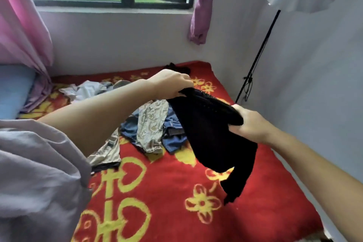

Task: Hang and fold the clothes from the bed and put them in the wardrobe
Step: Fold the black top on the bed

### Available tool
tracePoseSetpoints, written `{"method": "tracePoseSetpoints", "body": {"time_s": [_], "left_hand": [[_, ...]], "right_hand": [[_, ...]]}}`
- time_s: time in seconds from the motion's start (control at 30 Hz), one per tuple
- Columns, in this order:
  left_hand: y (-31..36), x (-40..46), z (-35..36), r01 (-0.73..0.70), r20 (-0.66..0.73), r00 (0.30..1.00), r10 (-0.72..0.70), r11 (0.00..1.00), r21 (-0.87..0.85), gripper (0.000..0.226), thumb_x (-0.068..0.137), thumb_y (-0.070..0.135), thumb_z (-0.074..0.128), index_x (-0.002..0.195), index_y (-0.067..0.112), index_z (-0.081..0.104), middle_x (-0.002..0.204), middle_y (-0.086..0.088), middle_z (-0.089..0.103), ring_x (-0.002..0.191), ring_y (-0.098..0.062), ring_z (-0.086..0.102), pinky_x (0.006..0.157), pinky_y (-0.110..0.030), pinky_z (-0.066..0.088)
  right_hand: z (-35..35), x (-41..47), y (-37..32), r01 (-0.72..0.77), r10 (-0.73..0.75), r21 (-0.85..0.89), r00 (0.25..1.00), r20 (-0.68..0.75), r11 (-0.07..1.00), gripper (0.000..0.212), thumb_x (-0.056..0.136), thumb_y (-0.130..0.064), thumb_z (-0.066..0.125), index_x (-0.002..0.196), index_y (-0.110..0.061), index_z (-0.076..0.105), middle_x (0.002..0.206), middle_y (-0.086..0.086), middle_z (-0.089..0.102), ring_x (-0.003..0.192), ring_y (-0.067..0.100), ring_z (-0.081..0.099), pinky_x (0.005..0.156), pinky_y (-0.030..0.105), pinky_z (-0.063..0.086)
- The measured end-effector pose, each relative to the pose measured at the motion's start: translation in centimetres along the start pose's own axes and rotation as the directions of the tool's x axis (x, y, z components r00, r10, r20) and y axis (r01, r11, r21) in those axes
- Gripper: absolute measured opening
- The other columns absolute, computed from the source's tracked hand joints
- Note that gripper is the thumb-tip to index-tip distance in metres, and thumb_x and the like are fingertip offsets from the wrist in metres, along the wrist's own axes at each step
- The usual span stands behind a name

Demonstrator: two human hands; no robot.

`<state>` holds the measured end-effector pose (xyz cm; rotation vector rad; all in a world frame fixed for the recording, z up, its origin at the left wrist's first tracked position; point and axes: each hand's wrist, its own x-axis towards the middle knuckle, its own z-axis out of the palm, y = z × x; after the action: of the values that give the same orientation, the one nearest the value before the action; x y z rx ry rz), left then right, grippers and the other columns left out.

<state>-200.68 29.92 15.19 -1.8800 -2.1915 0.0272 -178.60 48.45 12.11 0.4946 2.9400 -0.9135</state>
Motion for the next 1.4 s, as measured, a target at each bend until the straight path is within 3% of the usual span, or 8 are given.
{"method": "tracePoseSetpoints", "body": {"time_s": [0.4, 0.57, 0.63, 0.87, 0.97, 1.13, 1.3, 1.4], "left_hand": [[0.9, -35.6, 26.1, 0.343, 0.129, 0.93, -0.343, 0.939, 0.03, 0.037, 0.068, 0.004, 0.055, 0.098, 0.014, 0.074, 0.085, -0.015, 0.062, 0.073, -0.03, 0.062, 0.069, -0.038, 0.049], [6.8, -49.6, 35.9, 0.622, 0.758, 0.445, -0.476, 0.774, 0.121, 0.086, 0.079, -0.004, 0.05, 0.152, 0.028, 0.016, 0.149, -0.019, 0.03, 0.137, -0.034, 0.028, 0.11, -0.046, 0.021], [9.0, -49.4, 37.6, 0.614, 0.78, 0.441, -0.443, 0.783, 0.097, 0.088, 0.078, -0.002, 0.053, 0.153, 0.023, 0.015, 0.149, -0.017, 0.03, 0.138, -0.031, 0.027, 0.113, -0.048, 0.017], [13.3, -31.5, 41.2, 0.512, 0.278, 0.857, -0.435, 0.785, -0.35, 0.035, 0.076, 0.007, 0.056, 0.109, 0.004, 0.067, 0.099, -0.011, 0.065, 0.087, -0.031, 0.064, 0.079, -0.038, 0.052], [16.4, -23.5, 43.7, 0.563, 0.324, 0.825, -0.463, 0.726, -0.395, 0.032, 0.08, 0.01, 0.061, 0.112, 0.007, 0.063, 0.093, -0.009, 0.061, 0.08, -0.031, 0.06, 0.067, -0.036, 0.049], [18.7, -20.6, 47.2, 0.81, 0.626, 0.465, -0.626, 0.586, -0.016, 0.035, 0.09, 0.042, 0.052, 0.113, 0.018, 0.043, 0.107, -0.001, 0.048, 0.096, -0.021, 0.05, 0.075, -0.032, 0.038], [19.0, -23.2, 47.1, 0.82, 0.5, 0.548, -0.671, 0.548, -0.164, 0.016, 0.077, 0.014, 0.075, 0.082, 0.011, 0.061, 0.077, -0.006, 0.057, 0.066, -0.027, 0.057, 0.056, -0.037, 0.048], [19.2, -23.5, 46.7, 0.793, 0.396, 0.608, -0.688, 0.543, -0.276, 0.01, 0.077, 0.005, 0.07, 0.08, 0.005, 0.061, 0.074, -0.01, 0.058, 0.061, -0.031, 0.057, 0.055, -0.041, 0.051]], "right_hand": [[42.7, -1.7, -7.0, 0.118, -0.002, -0.209, 0.875, 0.484, 0.971, 0.075, 0.092, -0.038, 0.057, 0.151, -0.02, 0.014, 0.135, 0.007, 0.037, 0.122, 0.028, 0.042, 0.094, 0.043, 0.045], [55.2, -5.0, -7.8, 0.105, -0.054, 0.004, 0.483, 0.874, 0.994, 0.057, 0.097, -0.029, 0.051, 0.148, -0.015, 0.03, 0.147, 0.016, 0.034, 0.131, 0.034, 0.039, 0.109, 0.04, 0.034], [54.8, -4.2, -6.2, 0.024, -0.075, 0.074, 0.558, 0.826, 0.997, 0.044, 0.097, -0.024, 0.049, 0.139, -0.013, 0.046, 0.133, 0.014, 0.052, 0.121, 0.028, 0.05, 0.103, 0.033, 0.037], [44.6, 8.5, 9.0, -0.444, 0.386, 0.136, 0.867, 0.315, 0.886, 0.027, 0.089, -0.005, 0.042, 0.094, -0.012, 0.067, 0.076, 0.002, 0.068, 0.057, 0.011, 0.061, 0.049, 0.012, 0.043], [40.9, 16.2, 16.0, -0.477, 0.473, 0.17, 0.878, 0.067, 0.862, 0.032, 0.089, -0.006, 0.042, 0.11, -0.008, 0.065, 0.094, 0.008, 0.068, 0.086, 0.024, 0.067, 0.079, 0.034, 0.055], [41.0, 24.1, 21.1, -0.538, 0.535, 0.116, 0.843, 0.054, 0.835, 0.05, 0.093, -0.027, 0.052, 0.137, -0.005, 0.044, 0.126, 0.017, 0.059, 0.118, 0.034, 0.054, 0.102, 0.043, 0.042], [41.7, 25.5, 22.1, -0.535, 0.534, 0.013, 0.844, 0.052, 0.845, 0.018, 0.09, -0.023, 0.054, 0.078, -0.01, 0.059, 0.089, 0.015, 0.056, 0.091, 0.025, 0.056, 0.073, 0.028, 0.035], [40.7, 24.7, 22.1, -0.415, 0.426, 0.1, 0.894, -0.137, 0.904, 0.021, 0.09, -0.023, 0.052, 0.106, -0.011, 0.059, 0.096, 0.007, 0.061, 0.099, 0.027, 0.058, 0.08, 0.031, 0.04]]}}
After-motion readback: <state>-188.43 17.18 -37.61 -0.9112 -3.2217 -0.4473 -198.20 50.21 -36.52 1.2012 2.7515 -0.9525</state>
